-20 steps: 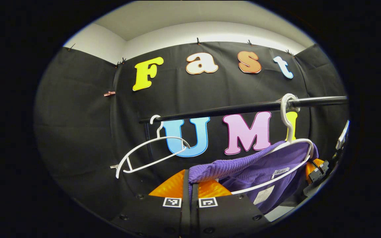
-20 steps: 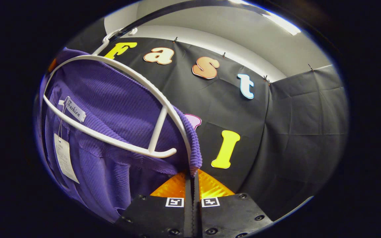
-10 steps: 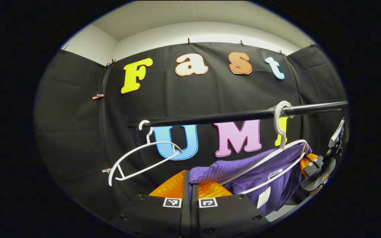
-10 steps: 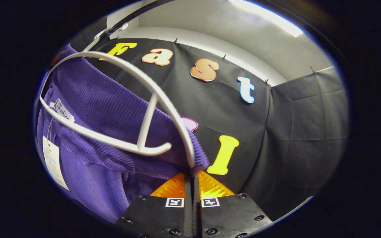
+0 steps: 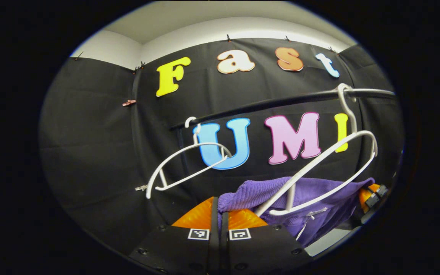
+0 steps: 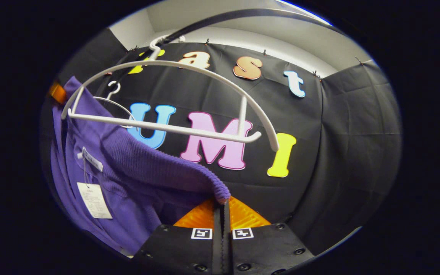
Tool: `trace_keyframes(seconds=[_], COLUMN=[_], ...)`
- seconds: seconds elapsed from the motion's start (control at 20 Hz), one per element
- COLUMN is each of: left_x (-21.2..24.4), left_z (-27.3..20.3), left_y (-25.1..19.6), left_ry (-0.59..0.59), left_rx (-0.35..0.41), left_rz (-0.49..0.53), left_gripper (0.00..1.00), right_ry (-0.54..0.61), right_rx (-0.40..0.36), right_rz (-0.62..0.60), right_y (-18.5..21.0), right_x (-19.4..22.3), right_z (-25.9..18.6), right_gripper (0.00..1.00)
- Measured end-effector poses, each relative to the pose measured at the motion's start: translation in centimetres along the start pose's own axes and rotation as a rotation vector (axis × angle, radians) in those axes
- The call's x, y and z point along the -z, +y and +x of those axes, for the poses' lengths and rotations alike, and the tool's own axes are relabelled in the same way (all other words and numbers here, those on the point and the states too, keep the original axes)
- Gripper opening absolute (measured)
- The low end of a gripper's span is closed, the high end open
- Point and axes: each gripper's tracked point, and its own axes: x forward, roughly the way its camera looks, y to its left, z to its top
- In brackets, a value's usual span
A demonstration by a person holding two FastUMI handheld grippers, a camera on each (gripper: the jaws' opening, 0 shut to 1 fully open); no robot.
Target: Grasp the clothes on the hanger with both hands and then place them into the laundry hamper below.
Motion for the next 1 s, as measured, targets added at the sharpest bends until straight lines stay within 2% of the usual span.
trace_keyframes(seconds=[0.25,0.65,0.8,1.0], left_x=[3.6,10.2,10.0,7.5], left_z=[-2.3,-6.9,-9.2,-11.7], left_y=[0.4,-7.0,-9.4,-12.2], left_ry=[0.044,0.163,0.175,0.144], left_rx=[0.030,0.257,0.330,0.412], left_rz=[-0.015,-0.082,-0.133,-0.184], left_gripper=[0.05,0.05,0.05,0.04], right_ry=[0.037,0.145,0.139,0.097], right_rx=[-0.084,-0.197,-0.220,-0.236], right_rz=[0.092,0.140,0.160,0.160], right_y=[3.1,8.4,9.3,9.5], right_x=[-2.4,-2.3,-4.1,-7.1], right_z=[-4.6,-10.0,-11.3,-12.8], right_gripper=[0.05,0.04,0.05,0.04])
